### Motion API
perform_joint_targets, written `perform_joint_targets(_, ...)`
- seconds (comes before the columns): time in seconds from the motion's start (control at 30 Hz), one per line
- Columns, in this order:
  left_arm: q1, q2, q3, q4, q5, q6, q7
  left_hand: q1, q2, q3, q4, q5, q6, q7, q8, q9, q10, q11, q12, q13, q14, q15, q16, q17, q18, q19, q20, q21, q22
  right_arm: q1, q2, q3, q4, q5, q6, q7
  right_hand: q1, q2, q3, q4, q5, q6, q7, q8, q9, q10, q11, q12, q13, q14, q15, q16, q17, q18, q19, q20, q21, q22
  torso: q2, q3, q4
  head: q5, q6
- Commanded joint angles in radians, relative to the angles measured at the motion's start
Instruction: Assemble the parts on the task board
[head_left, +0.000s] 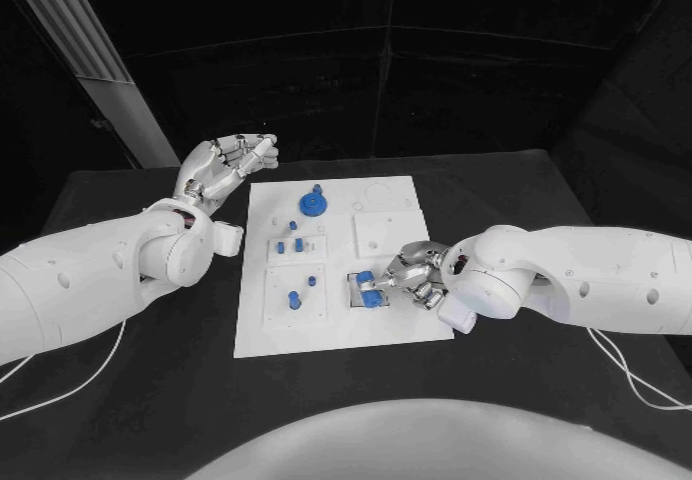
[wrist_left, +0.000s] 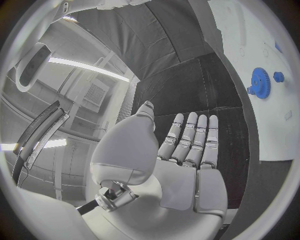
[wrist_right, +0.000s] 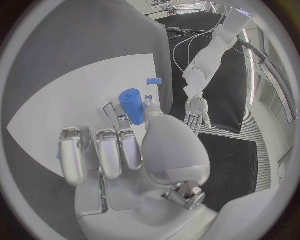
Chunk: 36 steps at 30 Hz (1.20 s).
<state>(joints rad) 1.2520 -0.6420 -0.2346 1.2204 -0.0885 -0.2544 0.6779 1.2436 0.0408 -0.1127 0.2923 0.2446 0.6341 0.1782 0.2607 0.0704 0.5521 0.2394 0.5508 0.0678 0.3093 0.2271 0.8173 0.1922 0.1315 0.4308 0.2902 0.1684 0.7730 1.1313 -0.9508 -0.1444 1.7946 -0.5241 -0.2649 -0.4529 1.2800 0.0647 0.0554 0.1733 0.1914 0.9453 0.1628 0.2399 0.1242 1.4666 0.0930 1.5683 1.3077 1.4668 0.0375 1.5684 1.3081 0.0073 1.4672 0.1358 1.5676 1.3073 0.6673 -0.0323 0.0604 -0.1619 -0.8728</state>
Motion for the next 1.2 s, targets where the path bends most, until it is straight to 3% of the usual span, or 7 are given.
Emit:
perform_joint_targets(0.03,0.001,0.001,0.001,0.001,0.002,0.011,0.128,-0.002,0.009,-0.007,0.000,0.003,-0.008,0.094,0.003,-0.001,-0.007,-0.003,0.005,-0.001,-0.007,0.002,0.004,-0.001,-0.018,-0.002,0.000,-0.005,-0.002,0.001,0.005,0.000,0.001,-0.014,-0.015,-0.007,-0.015,-0.001,-0.004,0.008,-0.007,0.010,-0.001,-0.005,-0.001,0.104,0.003,0.003,0.263,0.104,0.006,0.002,0.263,-0.007,0.104,0.007,0.003,0.264,0.000,-0.0002,-0.0001,0.001,0.000)
perform_joint_targets(0.33,0.001,-0.002,0.001,0.003,0.002,0.011,0.127,-0.002,0.009,-0.007,0.000,0.003,-0.008,0.094,0.003,-0.001,-0.007,-0.003,0.005,-0.001,-0.007,0.002,0.004,-0.001,-0.018,-0.002,0.000,-0.005,-0.002,0.001,0.013,0.000,-0.001,-0.046,-0.010,-0.024,-0.025,-0.019,-0.040,0.020,-0.054,0.013,0.000,-0.013,-0.002,0.104,0.005,0.003,0.263,0.104,0.007,0.002,0.263,-0.007,0.104,0.010,0.003,0.264,0.000,0.0000,0.0022,0.006,0.000)
perform_joint_targets(0.53,0.001,-0.004,0.001,0.005,0.002,0.010,0.128,-0.001,0.011,-0.008,0.000,0.003,-0.009,0.094,0.005,-0.001,-0.008,-0.003,0.007,-0.001,-0.007,0.002,0.006,-0.003,-0.018,-0.002,0.000,-0.006,-0.002,0.001,0.017,0.000,-0.002,-0.071,-0.001,-0.033,-0.030,-0.029,-0.068,0.027,-0.099,0.016,0.000,-0.016,-0.002,0.104,0.005,0.003,0.263,0.104,0.008,0.002,0.263,-0.007,0.104,0.012,0.003,0.264,0.000,-0.0003,0.0002,0.007,0.000)
perform_joint_targets(0.7,0.001,-0.005,0.001,0.006,0.002,0.010,0.128,-0.001,0.011,-0.008,0.000,0.003,-0.009,0.094,0.005,-0.001,-0.008,-0.003,0.007,-0.001,-0.007,0.002,0.006,-0.003,-0.018,-0.002,0.000,-0.006,-0.002,0.001,0.019,0.000,-0.002,-0.092,-0.007,-0.041,-0.055,-0.039,-0.110,0.051,-0.137,0.019,0.000,-0.019,-0.001,0.104,0.004,0.003,0.263,0.104,0.007,0.002,0.263,-0.007,0.104,0.014,0.003,0.264,0.000,0.0001,0.0004,0.011,0.000)
perform_joint_targets(1.2,0.001,-0.004,0.001,0.004,0.002,0.012,0.127,-0.001,0.011,-0.009,0.000,0.003,-0.010,0.095,0.005,-0.001,-0.008,-0.003,0.007,-0.001,-0.007,0.002,0.007,-0.004,-0.018,-0.002,0.000,-0.006,-0.002,0.001,0.016,0.000,0.002,-0.105,-0.026,-0.039,-0.097,-0.051,-0.198,0.113,-0.145,0.040,-0.010,-0.016,0.006,0.104,-0.006,0.003,0.263,0.104,-0.006,0.002,0.263,-0.007,0.104,0.005,0.003,0.264,0.000,0.0004,0.0000,0.013,0.000)
